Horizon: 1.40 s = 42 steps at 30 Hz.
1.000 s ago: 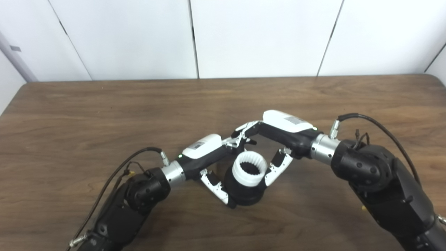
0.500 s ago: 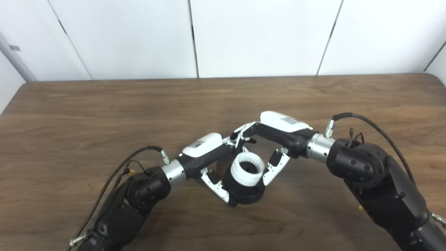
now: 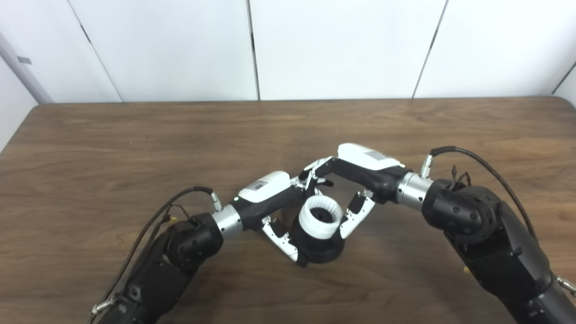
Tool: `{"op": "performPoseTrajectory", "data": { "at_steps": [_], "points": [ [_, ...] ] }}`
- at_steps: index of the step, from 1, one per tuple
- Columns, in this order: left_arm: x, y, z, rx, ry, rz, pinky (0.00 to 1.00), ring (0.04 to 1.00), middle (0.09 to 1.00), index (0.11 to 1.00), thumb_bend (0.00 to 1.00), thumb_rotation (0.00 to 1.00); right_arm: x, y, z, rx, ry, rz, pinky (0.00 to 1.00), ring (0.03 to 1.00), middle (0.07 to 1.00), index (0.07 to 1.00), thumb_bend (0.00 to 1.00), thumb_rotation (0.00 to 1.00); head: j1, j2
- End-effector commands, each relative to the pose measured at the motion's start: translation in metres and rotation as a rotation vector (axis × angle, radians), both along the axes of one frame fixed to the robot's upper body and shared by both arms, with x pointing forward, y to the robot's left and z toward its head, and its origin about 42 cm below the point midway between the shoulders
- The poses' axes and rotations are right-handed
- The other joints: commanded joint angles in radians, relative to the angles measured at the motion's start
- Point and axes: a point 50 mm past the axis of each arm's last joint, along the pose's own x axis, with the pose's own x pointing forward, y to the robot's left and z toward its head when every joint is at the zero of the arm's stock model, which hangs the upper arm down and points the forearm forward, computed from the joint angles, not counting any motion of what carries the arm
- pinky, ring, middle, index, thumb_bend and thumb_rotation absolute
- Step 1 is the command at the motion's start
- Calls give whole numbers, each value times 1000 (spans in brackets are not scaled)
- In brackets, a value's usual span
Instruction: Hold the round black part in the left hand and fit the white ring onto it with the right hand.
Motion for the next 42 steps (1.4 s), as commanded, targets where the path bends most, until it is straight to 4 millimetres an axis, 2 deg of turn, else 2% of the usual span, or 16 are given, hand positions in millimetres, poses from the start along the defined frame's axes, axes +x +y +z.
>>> {"op": "performPoseTrajectory", "data": {
  "at_steps": [1,9,20,33,36,37,38,40,42],
  "points": [
    [-3,-2,-6,47,43,-22,839,1000,940,487,520,76,5,0,3,-16,-38,-14,819,842,805,481,521,142,1,1],
    [-2,-3,-6,52,31,-31,826,999,937,487,520,78,-2,4,-1,-48,-42,26,848,847,800,482,521,140,4,12],
    [-3,-4,-7,50,38,-29,766,972,932,486,520,76,-14,9,4,-126,-145,97,870,851,799,481,522,141,4,12],
    [-2,-3,-5,61,40,-28,809,979,939,487,520,76,-13,9,3,-153,-154,97,872,856,802,484,521,143,2,17],
    [-2,-2,-5,56,35,-30,804,982,928,487,520,76,-12,8,5,-203,-135,91,879,861,825,496,520,154,-1,16],
    [-2,-2,-6,54,40,-29,797,981,931,487,520,76,-12,8,6,-219,-131,88,883,866,845,662,687,235,-1,16],
    [-2,-2,-6,52,43,-28,800,983,935,487,520,76,-11,8,7,-227,-129,85,882,866,858,766,789,283,-1,16],
    [-2,-2,-6,50,51,-27,807,985,942,487,520,75,-11,6,8,-224,-121,74,871,862,868,885,898,321,-1,16],
    [-2,-2,-6,49,52,-26,812,985,944,486,521,74,-11,5,9,-220,-115,64,855,857,869,943,943,331,-1,16]
  ]
}}
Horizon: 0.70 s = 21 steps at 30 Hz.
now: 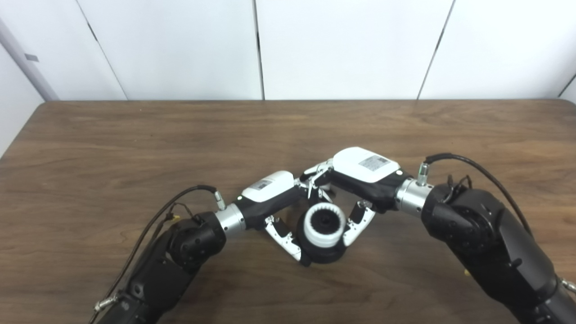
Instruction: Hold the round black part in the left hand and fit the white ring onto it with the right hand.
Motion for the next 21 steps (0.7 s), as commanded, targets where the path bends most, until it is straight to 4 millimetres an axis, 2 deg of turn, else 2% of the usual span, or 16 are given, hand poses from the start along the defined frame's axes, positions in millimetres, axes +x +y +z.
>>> {"op": "performPoseTrajectory", "data": {
  "at_steps": [1,7,21],
  "points": [
    [-2,-1,-7,54,48,-20,811,986,942,486,520,75,1,-3,7,-22,-7,-3,852,857,868,959,953,332,-2,0],
    [0,-2,-8,53,44,-22,798,981,934,486,520,75,3,-7,11,-22,-8,-24,847,858,875,998,974,329,-5,0],
    [1,-3,-8,53,54,-24,807,990,942,486,520,75,10,-19,22,-59,9,-50,845,884,916,1000,999,358,-8,-1]
  ]
}}
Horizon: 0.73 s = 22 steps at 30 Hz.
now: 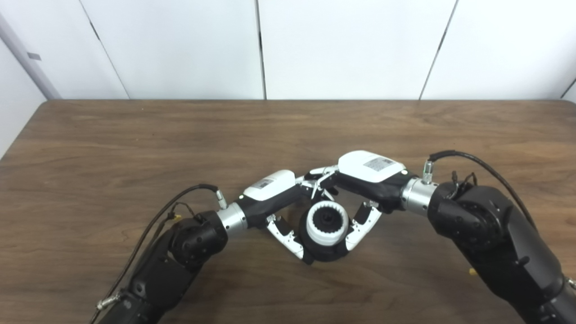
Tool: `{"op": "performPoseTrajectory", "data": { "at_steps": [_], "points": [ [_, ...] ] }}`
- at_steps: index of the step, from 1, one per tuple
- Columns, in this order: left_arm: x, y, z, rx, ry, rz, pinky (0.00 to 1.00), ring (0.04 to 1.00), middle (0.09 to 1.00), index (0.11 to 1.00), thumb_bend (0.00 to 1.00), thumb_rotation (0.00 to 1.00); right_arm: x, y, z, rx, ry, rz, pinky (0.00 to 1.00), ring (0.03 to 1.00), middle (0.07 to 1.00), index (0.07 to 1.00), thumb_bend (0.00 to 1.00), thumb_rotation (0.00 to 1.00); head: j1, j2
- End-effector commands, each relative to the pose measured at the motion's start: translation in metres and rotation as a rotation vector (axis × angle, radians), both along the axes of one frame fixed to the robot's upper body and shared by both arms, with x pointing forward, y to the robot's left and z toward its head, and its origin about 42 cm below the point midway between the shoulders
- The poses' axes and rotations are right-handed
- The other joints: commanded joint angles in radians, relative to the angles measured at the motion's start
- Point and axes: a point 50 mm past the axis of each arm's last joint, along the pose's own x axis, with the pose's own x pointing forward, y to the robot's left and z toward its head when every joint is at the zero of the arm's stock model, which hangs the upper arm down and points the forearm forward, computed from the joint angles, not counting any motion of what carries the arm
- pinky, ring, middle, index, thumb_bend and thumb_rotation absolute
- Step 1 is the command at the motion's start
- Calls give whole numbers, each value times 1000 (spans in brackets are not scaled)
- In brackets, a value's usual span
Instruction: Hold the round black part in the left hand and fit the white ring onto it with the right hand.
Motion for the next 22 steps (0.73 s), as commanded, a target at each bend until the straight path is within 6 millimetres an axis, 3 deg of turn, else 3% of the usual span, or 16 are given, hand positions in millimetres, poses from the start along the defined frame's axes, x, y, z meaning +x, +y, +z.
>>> {"op": "performPoseTrajectory", "data": {
  "at_steps": [1,13,22],
  "points": [
    [0,-1,-8,57,49,-24,806,989,940,486,520,75,9,-12,16,-43,-40,-34,836,885,920,1000,1000,360,1,0],
    [-2,1,-7,56,44,-19,799,981,935,486,521,74,18,-40,24,-49,-58,-117,784,878,921,1000,1000,317,0,3],
    [-1,2,-7,61,47,-20,816,979,935,486,521,74,26,-60,29,-41,-51,-177,799,883,929,1000,1000,278,-2,2]
  ]
}}
